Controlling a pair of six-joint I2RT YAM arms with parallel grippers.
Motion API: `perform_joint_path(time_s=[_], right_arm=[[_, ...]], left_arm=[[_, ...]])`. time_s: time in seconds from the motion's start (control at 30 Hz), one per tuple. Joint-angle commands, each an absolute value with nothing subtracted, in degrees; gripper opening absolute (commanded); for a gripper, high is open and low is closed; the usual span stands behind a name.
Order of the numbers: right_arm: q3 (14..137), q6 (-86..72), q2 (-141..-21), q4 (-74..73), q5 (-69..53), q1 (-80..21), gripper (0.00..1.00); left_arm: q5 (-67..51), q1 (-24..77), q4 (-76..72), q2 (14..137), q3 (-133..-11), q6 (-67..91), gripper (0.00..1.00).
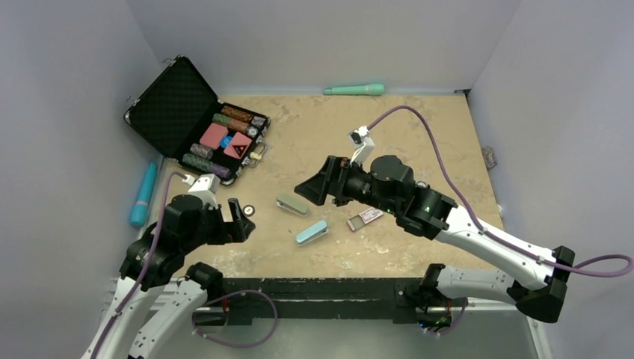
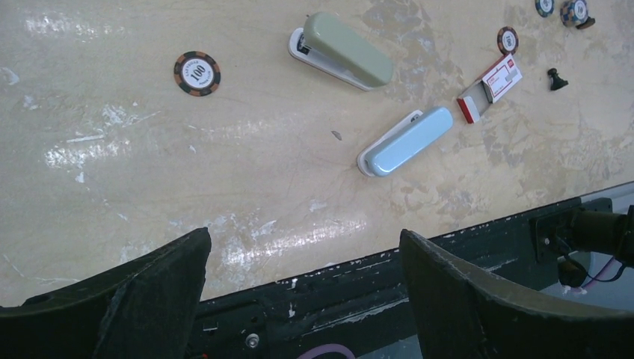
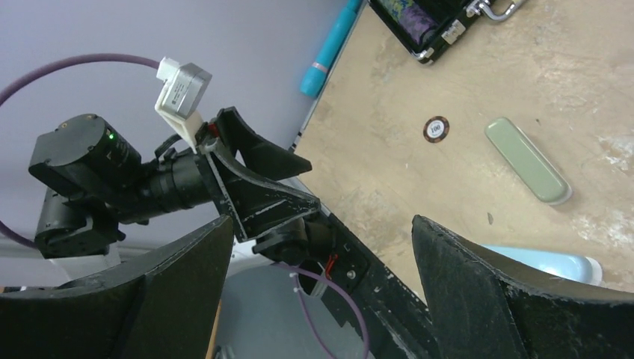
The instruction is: Unload the staples from the stapler
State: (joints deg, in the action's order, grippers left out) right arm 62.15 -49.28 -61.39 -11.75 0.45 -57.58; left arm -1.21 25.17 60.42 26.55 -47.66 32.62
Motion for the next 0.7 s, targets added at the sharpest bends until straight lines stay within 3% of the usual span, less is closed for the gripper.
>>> perform_joint_path(time_s=[0.0,0.13,0.23,0.5,0.67], right_arm=[[63.46,-48.01,-58.22,-14.90,2.40,-57.57,0.93],[59.66,-52.32,-53.30,-15.44,6.19,-57.48,0.95],[58.37,-51.91,-50.86,-16.88,5.22,-55.94,0.96],[60.83,-45.04,-45.79,-26.15,1.00,-44.87,0.96],[64.35,-43.43,-45.35,-31.92,4.21,-44.23,0.96]], left_arm=[[-5.73,24.94,57.19,29.42,-48.29,29.79,1.00],[-15.69,27.43,52.08,36.20,-47.78,25.48,1.00],[-11.76,35.44,52.76,44.61,-51.19,22.86,1.00],[-17.55,37.59,48.14,55.31,-52.24,15.60,1.00],[-17.14,41.22,44.20,62.59,-53.58,11.92,0.99]])
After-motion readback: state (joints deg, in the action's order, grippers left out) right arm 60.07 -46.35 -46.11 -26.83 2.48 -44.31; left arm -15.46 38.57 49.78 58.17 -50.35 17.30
